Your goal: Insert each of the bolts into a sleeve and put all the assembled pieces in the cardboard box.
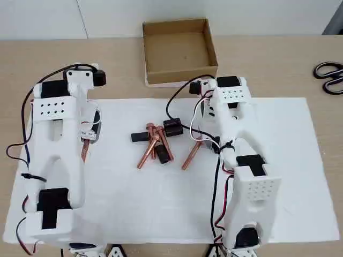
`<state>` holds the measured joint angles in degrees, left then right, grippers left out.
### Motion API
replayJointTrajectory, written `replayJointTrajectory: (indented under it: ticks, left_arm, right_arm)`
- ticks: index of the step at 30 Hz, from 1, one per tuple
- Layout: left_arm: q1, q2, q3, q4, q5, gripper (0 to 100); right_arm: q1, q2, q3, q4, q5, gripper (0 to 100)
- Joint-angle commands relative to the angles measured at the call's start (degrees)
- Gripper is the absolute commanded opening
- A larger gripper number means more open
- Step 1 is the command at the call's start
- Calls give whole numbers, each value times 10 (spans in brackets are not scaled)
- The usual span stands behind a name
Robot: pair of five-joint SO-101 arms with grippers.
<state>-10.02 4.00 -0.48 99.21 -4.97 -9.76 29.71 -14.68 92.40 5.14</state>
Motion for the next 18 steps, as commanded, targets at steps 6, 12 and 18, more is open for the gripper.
replayJointTrajectory:
  ticks: [6,12,18]
  left_arm:
    - [0,-26,16,-5,-5,6]
    - [0,-26,26,-12,-5,6]
    - [0,-27,26,-12,-5,6]
  right_arm:
    - [-9,-3,-26,-22,18,186]
    - [-10,7,-25,-36,18,185]
    - [-7,63,-27,-49,18,184]
